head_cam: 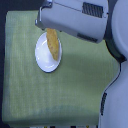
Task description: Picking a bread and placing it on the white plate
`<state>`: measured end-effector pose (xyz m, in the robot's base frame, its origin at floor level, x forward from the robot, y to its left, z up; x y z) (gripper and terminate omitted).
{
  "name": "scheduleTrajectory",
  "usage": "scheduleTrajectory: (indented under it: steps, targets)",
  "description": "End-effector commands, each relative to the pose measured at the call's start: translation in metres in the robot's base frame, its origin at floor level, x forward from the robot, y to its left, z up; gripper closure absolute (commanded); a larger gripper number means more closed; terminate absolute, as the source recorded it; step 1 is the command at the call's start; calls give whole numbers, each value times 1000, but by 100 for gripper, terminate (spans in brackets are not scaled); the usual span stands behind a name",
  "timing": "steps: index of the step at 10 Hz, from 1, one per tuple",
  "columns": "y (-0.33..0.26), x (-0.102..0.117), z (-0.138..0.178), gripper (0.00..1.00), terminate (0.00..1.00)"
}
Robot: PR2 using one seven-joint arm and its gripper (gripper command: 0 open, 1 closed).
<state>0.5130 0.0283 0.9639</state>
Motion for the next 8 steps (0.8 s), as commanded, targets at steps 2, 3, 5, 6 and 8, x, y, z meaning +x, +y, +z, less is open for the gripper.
scheduleTrajectory:
  steps: [2, 3, 5, 6, 8]
  targets:
    - [-127, -20, 8, 0, 0]
    - [-146, -22, 8, 0, 0]
    - [-195, -28, 5, 0, 0]
    - [-206, -29, 5, 0, 0]
    - [-241, -29, 2, 0, 0]
